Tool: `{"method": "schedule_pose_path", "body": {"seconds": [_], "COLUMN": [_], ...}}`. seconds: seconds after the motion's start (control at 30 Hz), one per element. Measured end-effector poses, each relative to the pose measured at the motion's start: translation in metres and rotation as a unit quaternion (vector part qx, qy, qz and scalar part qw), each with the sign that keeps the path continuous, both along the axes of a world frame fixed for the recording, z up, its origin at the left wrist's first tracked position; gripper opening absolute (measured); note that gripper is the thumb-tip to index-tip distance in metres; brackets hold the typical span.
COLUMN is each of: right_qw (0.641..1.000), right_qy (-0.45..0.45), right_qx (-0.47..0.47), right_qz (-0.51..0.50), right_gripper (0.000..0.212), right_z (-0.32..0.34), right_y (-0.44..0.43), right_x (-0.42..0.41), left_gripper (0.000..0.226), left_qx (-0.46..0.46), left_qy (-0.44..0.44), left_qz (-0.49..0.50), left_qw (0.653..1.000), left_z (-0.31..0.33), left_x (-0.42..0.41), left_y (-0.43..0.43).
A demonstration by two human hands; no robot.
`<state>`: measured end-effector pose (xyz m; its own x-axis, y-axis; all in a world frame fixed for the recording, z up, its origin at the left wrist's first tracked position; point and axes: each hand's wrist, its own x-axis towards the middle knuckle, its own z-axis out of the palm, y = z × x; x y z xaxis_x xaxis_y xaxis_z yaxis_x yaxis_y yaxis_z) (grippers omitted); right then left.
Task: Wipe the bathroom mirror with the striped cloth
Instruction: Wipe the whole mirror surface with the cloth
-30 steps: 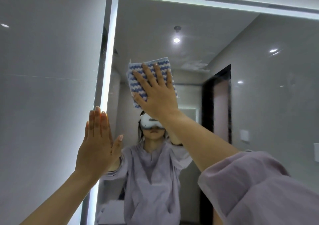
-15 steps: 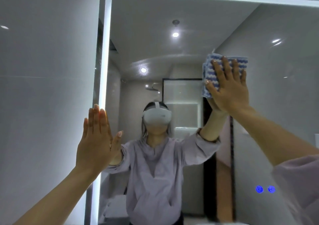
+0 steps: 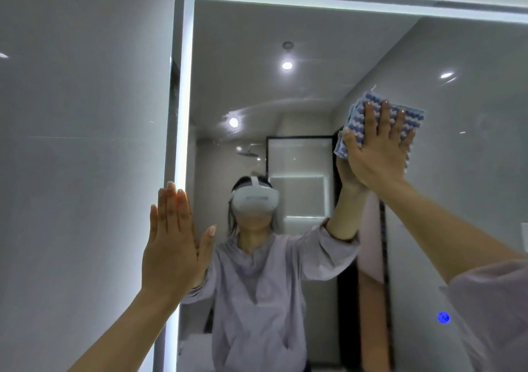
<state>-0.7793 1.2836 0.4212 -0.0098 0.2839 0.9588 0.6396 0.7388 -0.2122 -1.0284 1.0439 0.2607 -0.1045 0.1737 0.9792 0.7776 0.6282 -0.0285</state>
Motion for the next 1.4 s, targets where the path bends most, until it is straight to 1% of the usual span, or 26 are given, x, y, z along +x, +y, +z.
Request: {"method": "schedule_pose_path", "body": {"seconds": [0.07, 0.3, 0.47, 0.53, 0.67, 0.8, 0.87, 1.0, 1.1, 1.27, 1.4], "right_qw": [1.0, 0.988, 0.961, 0.951, 0.941, 0.917, 0.912, 0.93, 0.947, 0.98, 0.993], "right_qy": [-0.009, -0.082, -0.171, -0.201, -0.234, -0.279, -0.285, -0.254, -0.219, -0.149, -0.102], "right_qx": [0.015, 0.128, 0.214, 0.23, 0.241, 0.281, 0.291, 0.265, 0.235, 0.131, 0.059], "right_qz": [0.006, 0.02, 0.042, 0.043, 0.041, 0.045, 0.048, 0.034, 0.016, 0.016, -0.001], "right_gripper": [0.069, 0.069, 0.071, 0.071, 0.07, 0.069, 0.067, 0.067, 0.067, 0.068, 0.065], "right_z": [0.006, 0.019, 0.008, 0.003, 0.006, 0.02, 0.025, 0.035, 0.047, 0.058, 0.049], "right_y": [-0.014, -0.083, -0.139, -0.156, -0.167, -0.158, -0.15, -0.123, -0.093, -0.02, 0.016], "right_x": [-0.015, -0.089, -0.147, -0.163, -0.171, -0.16, -0.153, -0.132, -0.098, -0.018, 0.019], "left_gripper": [0.081, 0.081, 0.081, 0.081, 0.082, 0.081, 0.08, 0.079, 0.079, 0.08, 0.08], "left_qx": [0.001, 0.004, 0.004, 0.001, 0.007, 0.006, 0.004, 0.011, 0.021, 0.013, 0.014], "left_qy": [-0.009, -0.008, -0.01, -0.013, -0.018, -0.003, -0.004, -0.003, -0.003, 0.003, -0.004], "left_qz": [-0.002, 0.003, 0.005, 0.017, 0.029, 0.035, 0.039, 0.03, 0.024, 0.012, -0.005], "left_qw": [1.0, 1.0, 1.0, 1.0, 0.999, 0.999, 0.999, 0.999, 0.999, 1.0, 1.0], "left_z": [0.0, 0.001, -0.001, 0.0, 0.001, 0.002, 0.001, 0.001, 0.001, 0.0, 0.001], "left_x": [0.001, -0.001, -0.001, -0.001, -0.001, -0.004, -0.007, -0.014, -0.015, -0.011, -0.004], "left_y": [0.0, 0.002, 0.002, 0.002, 0.002, 0.003, 0.004, 0.008, 0.01, 0.006, 0.003]}}
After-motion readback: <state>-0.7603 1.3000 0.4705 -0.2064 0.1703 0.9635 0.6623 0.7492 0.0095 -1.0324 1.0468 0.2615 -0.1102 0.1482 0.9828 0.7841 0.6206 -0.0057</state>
